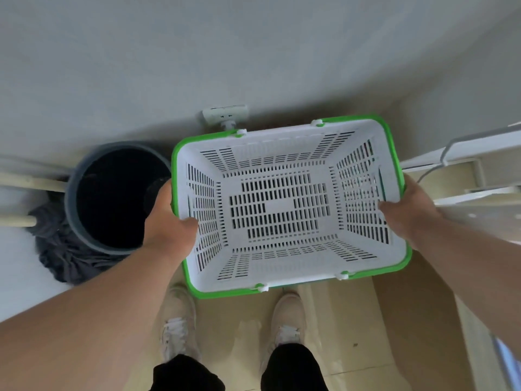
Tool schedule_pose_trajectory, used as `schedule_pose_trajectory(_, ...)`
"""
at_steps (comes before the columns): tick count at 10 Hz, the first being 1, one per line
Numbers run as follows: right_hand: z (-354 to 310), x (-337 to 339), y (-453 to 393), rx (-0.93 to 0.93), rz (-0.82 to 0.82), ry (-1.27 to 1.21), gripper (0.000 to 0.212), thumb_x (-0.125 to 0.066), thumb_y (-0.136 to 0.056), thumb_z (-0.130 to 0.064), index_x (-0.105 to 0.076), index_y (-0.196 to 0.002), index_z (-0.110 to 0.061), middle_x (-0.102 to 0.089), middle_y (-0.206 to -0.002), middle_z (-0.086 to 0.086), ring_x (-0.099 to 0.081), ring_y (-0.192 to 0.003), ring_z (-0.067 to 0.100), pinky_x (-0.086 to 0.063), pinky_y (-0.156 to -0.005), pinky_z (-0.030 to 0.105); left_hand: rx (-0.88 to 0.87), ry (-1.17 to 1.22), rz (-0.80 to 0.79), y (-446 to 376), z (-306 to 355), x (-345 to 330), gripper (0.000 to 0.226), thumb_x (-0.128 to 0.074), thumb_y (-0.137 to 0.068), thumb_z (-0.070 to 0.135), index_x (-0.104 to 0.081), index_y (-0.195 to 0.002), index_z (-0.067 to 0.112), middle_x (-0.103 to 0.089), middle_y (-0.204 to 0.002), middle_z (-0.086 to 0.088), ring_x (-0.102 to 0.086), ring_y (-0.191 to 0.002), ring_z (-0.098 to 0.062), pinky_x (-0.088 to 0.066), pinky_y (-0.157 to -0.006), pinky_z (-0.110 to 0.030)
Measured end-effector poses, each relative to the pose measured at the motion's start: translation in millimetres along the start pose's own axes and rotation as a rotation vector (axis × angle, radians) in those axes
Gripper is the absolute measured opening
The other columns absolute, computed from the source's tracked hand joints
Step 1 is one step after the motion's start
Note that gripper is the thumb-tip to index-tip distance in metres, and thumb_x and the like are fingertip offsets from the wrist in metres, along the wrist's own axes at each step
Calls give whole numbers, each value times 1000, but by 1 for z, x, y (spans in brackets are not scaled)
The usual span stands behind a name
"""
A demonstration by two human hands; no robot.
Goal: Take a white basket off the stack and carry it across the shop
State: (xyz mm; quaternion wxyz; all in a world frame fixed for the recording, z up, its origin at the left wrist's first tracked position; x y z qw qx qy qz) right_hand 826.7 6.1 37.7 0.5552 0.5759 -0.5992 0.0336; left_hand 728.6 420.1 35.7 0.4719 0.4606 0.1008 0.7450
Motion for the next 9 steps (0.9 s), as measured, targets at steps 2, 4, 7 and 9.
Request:
schedule_pose_trajectory(2,0,-16,-10,-3,-31,39,50,-61,-91,-1,-58,-134,-25,-65,-93,-3,-61,-76,20,-44,-58,24,27,-11,-2,-5,-22,-14,84,-59,-89,-2,-43,-153,50,-73,-108,16,-68,-90,-2,-50,-67,-24)
schedule_pose_trajectory(4,27,-43,-15,-27,-16,-29,49,-62,-91,-2,-58,-133,-26,-60,-85,-12,-64,-86,28,-45,-61,27,11,-45,32,-1,-35,-26,91,-53,-95,-1,-26,-162,56,-67,-114,5,-58,-81,3,-46,-78,-30)
schedule_pose_trajectory(7,21,-35,-8,-78,-20,95,42,-68,-90,-14,-57,-131,-17,-70,-116,12,-60,-84,29,-49,-71,34,26,-199,-26,-1,-28,-22,98,-67,-99,14,-7,-169,48,-62,-121,3,-60,-79,-17,-46,-79,-32)
schedule_pose_trajectory(9,-19,-2,34,93,4,238,93,-70,-87,-15,-17,-163,-16,-56,-144,20,-57,-126,42,-50,-98,47,-252,-502,-100,-2,16,29,81,-66,-98,35,-23,-166,41,-74,-95,-2,-69,-79,-28,-59,-75,-41)
Point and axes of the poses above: each hand's wrist, its own y-axis away from the middle knuckle, its own x-axis out of the back of the hand, z = x × y, the point moved 1 cm from there along -y, towards the middle knuckle
